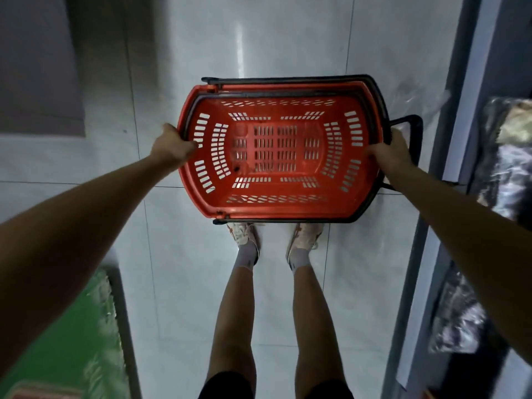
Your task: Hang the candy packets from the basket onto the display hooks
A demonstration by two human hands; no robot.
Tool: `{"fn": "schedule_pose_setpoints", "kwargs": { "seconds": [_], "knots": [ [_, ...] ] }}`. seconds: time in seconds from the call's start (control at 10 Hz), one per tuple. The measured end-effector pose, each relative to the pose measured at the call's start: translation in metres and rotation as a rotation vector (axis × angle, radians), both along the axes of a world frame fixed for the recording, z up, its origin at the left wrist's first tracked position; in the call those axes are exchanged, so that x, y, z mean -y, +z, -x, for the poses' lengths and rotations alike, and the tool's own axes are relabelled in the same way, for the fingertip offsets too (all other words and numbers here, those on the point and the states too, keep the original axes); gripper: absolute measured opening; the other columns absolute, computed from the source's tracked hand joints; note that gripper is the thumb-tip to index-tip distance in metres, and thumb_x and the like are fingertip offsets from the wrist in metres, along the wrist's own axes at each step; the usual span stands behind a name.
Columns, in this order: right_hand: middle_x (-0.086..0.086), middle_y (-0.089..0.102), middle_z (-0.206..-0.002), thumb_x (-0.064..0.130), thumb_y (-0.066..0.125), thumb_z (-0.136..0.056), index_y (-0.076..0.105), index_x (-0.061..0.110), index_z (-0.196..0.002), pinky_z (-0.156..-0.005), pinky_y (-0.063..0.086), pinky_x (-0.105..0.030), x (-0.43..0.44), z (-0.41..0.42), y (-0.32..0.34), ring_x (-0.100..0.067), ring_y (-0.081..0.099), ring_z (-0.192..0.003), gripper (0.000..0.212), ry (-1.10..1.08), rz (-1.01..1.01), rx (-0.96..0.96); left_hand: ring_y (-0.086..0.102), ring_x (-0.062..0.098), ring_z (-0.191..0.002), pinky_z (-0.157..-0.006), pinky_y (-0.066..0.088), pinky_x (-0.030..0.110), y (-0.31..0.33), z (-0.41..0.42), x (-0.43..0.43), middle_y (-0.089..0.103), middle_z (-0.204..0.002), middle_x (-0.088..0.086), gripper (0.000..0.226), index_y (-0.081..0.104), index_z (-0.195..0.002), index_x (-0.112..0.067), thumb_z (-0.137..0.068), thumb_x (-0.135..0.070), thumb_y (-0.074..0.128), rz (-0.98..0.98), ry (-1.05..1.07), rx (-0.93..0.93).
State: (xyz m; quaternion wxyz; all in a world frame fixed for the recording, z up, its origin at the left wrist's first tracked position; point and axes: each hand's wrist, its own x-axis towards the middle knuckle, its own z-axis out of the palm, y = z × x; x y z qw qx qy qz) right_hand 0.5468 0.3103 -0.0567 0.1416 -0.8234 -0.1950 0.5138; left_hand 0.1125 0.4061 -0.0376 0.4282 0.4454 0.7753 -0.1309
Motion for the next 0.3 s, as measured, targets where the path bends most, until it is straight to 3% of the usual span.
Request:
{"fn": "schedule_pose_setpoints", "kwargs": {
  "seconds": [0.1,0.2,0.3],
  "knots": [
    [0.001,0.066,-0.12,0.006,0.078,-0.08,0.045,0.017,-0.149,-0.095,0.055,-0.038,-0.004,0.002,0.018,-0.019,0.066,-0.107,0.077,0.081,0.004,0.002,0.073,0.027,-0.086,-0.071,0.059,0.036,0.015,0.0,0.001,0.072,-0.105,0.006,0.047,0.054,-0.125,-0.008,-0.094,-0.04,0.068,-0.002,-0.068,0.035],
    [-0.005,0.066,-0.119,0.013,0.078,-0.084,0.051,0.015,-0.143,-0.092,0.055,-0.038,-0.003,0.011,0.059,-0.024,0.065,-0.106,0.066,0.272,-0.033,0.097,0.074,0.022,-0.089,-0.081,0.063,0.043,0.041,-0.005,0.01,0.07,-0.11,0.0,0.061,0.053,-0.126,-0.025,-0.079,-0.061,0.068,-0.022,-0.241,0.063],
    [-0.005,0.069,-0.109,0.027,0.076,-0.081,0.058,0.021,-0.13,-0.079,0.053,-0.032,0.004,0.028,0.104,-0.025,0.069,-0.095,0.052,0.431,-0.079,0.098,0.071,0.028,-0.11,-0.094,0.06,0.054,0.079,-0.021,0.015,0.061,-0.14,0.005,0.078,0.045,-0.147,-0.036,-0.078,-0.062,0.069,-0.043,-0.463,0.067]
  ]
}}
